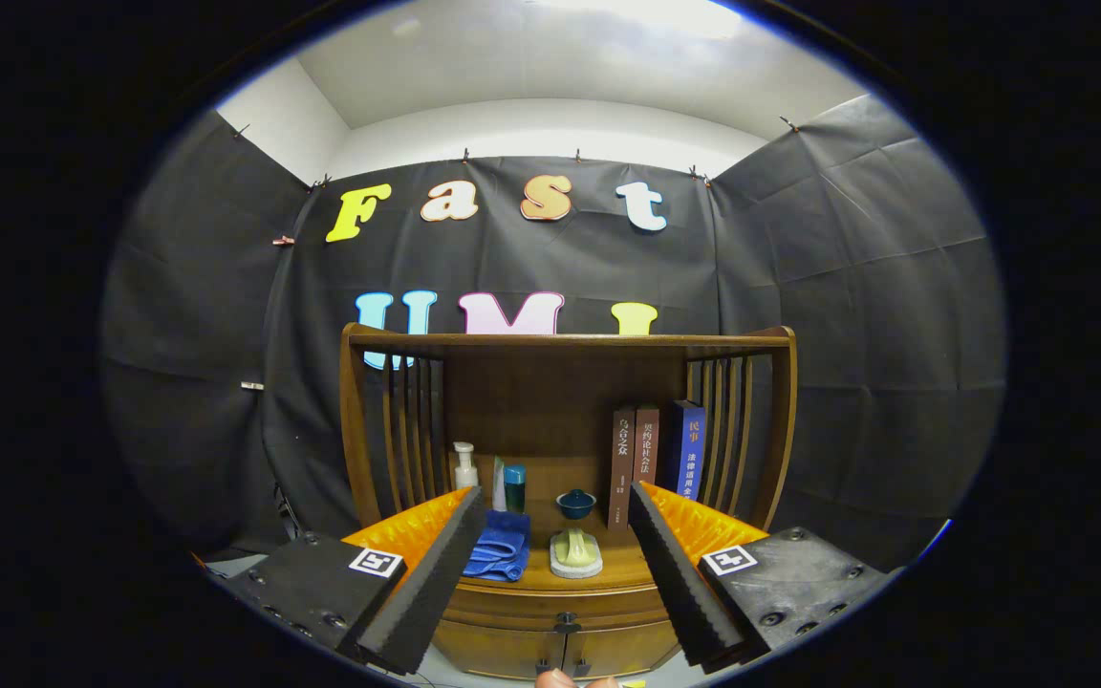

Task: Pull open the drawer, take out the items inside it, and place them on the countertop above the cabinet.

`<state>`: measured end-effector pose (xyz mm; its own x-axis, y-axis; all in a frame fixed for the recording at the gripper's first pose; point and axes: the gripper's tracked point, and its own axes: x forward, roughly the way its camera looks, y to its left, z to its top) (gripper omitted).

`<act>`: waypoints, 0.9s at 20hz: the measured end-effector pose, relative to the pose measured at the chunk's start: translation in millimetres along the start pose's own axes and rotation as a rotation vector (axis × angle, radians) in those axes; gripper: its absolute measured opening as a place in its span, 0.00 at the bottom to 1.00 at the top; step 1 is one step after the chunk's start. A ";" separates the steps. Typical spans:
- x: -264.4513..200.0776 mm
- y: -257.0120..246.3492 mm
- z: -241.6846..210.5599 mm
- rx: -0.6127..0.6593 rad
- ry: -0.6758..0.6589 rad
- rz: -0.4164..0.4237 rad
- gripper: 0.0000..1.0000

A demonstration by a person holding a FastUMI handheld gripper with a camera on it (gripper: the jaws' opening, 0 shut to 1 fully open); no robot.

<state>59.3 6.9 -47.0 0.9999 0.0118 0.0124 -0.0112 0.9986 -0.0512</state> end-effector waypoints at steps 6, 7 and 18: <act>-0.7 -0.9 3.7 0.007 -0.011 -0.002 0.98; -0.2 -2.0 3.6 0.009 -0.011 -0.003 0.98; -2.2 2.2 -1.4 0.016 -0.001 0.007 0.98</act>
<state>57.1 9.0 -48.5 0.9997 0.0185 0.0126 -0.0180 0.9992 -0.0354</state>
